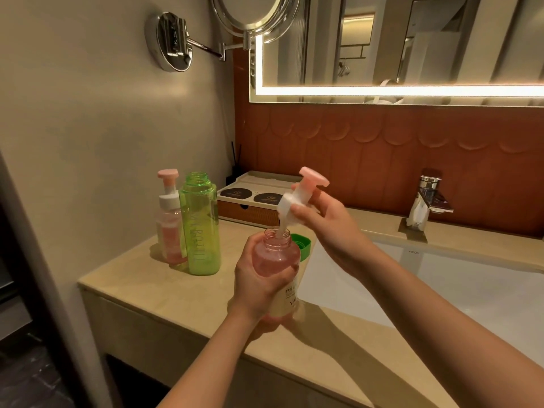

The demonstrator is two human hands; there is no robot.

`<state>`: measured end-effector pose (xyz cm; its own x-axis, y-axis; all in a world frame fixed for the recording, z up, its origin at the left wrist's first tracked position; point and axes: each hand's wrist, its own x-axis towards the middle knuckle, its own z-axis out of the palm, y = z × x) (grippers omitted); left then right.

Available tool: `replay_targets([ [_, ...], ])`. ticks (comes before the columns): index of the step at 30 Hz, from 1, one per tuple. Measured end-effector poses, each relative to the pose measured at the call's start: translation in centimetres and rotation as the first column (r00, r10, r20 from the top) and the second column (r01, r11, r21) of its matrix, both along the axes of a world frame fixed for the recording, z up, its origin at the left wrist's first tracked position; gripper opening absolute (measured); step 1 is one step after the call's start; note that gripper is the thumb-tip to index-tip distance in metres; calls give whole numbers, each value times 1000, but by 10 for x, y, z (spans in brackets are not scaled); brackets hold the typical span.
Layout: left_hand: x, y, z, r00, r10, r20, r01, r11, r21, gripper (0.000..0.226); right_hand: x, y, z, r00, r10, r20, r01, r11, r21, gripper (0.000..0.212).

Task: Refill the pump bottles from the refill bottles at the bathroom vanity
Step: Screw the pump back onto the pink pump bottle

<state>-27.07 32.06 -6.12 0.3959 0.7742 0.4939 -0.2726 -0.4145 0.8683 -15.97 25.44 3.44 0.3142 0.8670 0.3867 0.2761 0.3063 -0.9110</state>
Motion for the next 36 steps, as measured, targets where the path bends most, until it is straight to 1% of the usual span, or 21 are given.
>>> replay_targets([
  [3,0,0,1,1000,2,-16,-2,1000,-3,65,-1,-1,1,993,65,100,-56,994,-94,24],
  [5,0,-2,2,1000,6,-26,-6,1000,-7,64,1,-2,4,986,75,150,-59,992,-110,22],
  [11,0,-3,3,999,26,-39,-27,999,-25,65,4,-4,14,952,172,254,-137,980,-147,22],
  [17,0,0,0,999,27,-41,-28,999,-41,67,0,-2,23,877,207,435,-134,972,-193,22],
  [21,1,2,-1,999,31,-21,-32,998,-50,63,-3,-1,21,799,277,533,-149,951,-272,23],
  [23,1,2,-1,999,21,-27,-22,999,-40,62,-2,-2,16,799,298,522,-156,941,-299,22],
  [26,1,0,0,1000,10,-30,-12,999,-40,63,1,-2,12,833,300,465,-164,936,-310,25],
  [28,1,0,0,999,20,-32,-22,999,-47,62,2,-1,15,829,316,461,-172,929,-327,26],
  [31,1,0,0,999,27,-47,-30,998,-56,62,2,1,20,810,285,513,-118,936,-333,34],
  [34,1,0,0,998,26,-58,-30,998,-62,63,-4,4,20,786,142,602,29,964,-266,46],
  [36,2,0,1,998,20,-58,-25,996,-80,63,-12,7,13,783,45,621,117,969,-217,48],
])
